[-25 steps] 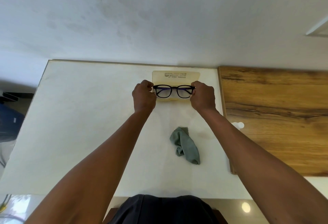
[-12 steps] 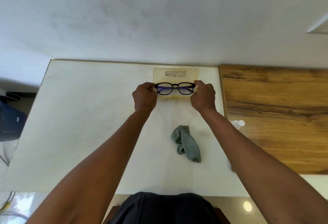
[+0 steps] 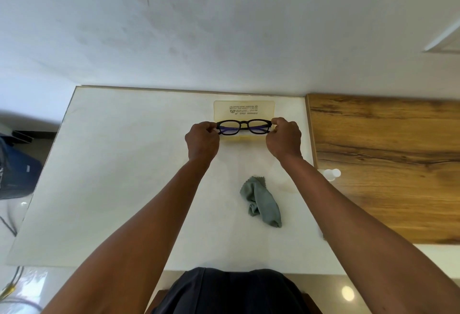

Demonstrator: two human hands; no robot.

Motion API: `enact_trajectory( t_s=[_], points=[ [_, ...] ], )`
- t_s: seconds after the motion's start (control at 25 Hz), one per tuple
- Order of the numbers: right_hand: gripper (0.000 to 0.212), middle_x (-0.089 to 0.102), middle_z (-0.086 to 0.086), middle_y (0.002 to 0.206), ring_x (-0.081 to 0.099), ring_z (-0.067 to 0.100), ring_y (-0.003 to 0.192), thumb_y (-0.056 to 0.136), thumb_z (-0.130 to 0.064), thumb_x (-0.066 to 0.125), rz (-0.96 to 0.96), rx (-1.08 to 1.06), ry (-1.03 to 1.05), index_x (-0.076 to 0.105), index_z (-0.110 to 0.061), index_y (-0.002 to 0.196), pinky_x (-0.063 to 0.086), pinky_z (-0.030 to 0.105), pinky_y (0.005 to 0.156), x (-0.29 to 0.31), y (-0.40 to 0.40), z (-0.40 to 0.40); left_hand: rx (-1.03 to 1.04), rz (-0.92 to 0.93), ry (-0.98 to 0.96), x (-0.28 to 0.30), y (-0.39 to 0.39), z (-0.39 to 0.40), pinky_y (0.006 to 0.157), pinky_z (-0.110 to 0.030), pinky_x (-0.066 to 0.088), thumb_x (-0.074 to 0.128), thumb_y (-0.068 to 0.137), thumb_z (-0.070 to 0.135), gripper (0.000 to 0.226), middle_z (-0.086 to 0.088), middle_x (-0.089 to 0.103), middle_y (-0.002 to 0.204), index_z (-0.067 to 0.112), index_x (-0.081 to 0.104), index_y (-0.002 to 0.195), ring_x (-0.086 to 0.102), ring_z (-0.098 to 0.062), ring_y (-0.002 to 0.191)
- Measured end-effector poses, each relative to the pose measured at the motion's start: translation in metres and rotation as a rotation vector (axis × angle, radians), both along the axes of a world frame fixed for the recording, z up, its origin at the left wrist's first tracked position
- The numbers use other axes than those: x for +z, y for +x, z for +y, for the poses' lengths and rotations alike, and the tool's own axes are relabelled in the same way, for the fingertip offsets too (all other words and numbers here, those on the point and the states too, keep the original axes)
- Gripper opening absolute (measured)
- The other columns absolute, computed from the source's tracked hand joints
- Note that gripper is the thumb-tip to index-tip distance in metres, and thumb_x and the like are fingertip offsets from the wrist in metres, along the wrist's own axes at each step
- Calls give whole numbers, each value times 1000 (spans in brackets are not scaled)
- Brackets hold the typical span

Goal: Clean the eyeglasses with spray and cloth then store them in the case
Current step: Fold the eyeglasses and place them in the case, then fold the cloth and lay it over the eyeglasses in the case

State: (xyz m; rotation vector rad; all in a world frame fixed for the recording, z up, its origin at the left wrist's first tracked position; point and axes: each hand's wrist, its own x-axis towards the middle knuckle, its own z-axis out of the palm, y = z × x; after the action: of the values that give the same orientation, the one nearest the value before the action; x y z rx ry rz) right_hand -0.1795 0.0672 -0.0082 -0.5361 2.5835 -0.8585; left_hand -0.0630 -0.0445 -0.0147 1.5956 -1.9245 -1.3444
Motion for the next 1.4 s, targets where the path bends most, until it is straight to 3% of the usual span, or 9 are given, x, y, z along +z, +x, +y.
enact_trajectory(
  t_s=[0.28, 0.4, 0.52, 0.64, 0.76, 0.88, 1.04, 1.24, 1.4],
  points=[
    [27, 54, 21, 118, 54, 31, 104, 94, -12, 45, 32, -22, -39, 59, -4, 116, 36, 23, 78, -5, -1, 1, 37, 32, -7, 1, 1, 2, 75, -24, 40, 46, 93, 14, 24, -9, 68, 99, 10, 67, 106, 53, -18, 84],
    [23, 52, 22, 113, 53, 31, 99, 93, -14, 49, 196, -23, -116, 57, -2, 112, 38, 25, 79, -3, 11, 10, 105, 41, -129, -4, 9, 12, 73, -22, 35, 43, 96, 18, 24, -10, 65, 98, 7, 63, 102, 54, -20, 88],
    [11, 55, 21, 95, 53, 29, 84, 92, -5, 48, 346, 45, -271, 54, 4, 94, 34, 20, 70, -4, 37, 24, 76, 82, -239, -12, 26, 39, 65, -19, 28, 46, 95, 19, 18, -6, 58, 86, 7, 58, 90, 53, -21, 81],
    [13, 57, 19, 88, 50, 24, 77, 94, -6, 45, 265, 74, -246, 52, 3, 89, 25, 16, 62, -16, 59, 44, -170, 45, -234, -25, 41, 71, 68, -24, 33, 53, 92, 24, 18, -6, 58, 86, 8, 61, 88, 54, -24, 84],
    [19, 59, 17, 88, 50, 21, 77, 95, -15, 46, 157, 42, -131, 55, 1, 91, 28, 20, 63, -29, 71, 67, -343, -96, -203, -36, 43, 90, 76, -30, 38, 57, 89, 32, 21, -6, 58, 99, 14, 65, 94, 47, -24, 97],
    [19, 61, 16, 90, 56, 27, 81, 93, -17, 50, 99, 24, -24, 60, -1, 90, 38, 29, 63, -35, 74, 83, -380, -115, -152, -33, 34, 96, 81, -34, 38, 57, 89, 28, 17, -4, 55, 105, 14, 66, 93, 43, -24, 102],
    [16, 61, 12, 97, 58, 25, 87, 88, -19, 57, 78, 81, 12, 63, -6, 97, 43, 29, 66, -33, 78, 89, -460, -183, -183, -31, 30, 97, 83, -34, 38, 57, 88, 17, 11, -6, 53, 109, 12, 63, 96, 43, -25, 104],
    [21, 59, 13, 99, 55, 27, 89, 92, -21, 48, 142, 252, 143, 61, -5, 97, 46, 36, 70, -32, 83, 83, -518, -175, -168, -27, 38, 99, 83, -37, 42, 52, 87, 7, 9, -10, 53, 108, 6, 60, 92, 44, -27, 102],
    [14, 60, 13, 94, 55, 27, 86, 93, -14, 47, 25, 261, -75, 55, -2, 93, 48, 36, 75, -22, 80, 79, -518, -2, -86, -20, 46, 92, 79, -28, 42, 55, 85, 8, 5, -2, 53, 98, 11, 55, 88, 50, -22, 98]
  ],
)
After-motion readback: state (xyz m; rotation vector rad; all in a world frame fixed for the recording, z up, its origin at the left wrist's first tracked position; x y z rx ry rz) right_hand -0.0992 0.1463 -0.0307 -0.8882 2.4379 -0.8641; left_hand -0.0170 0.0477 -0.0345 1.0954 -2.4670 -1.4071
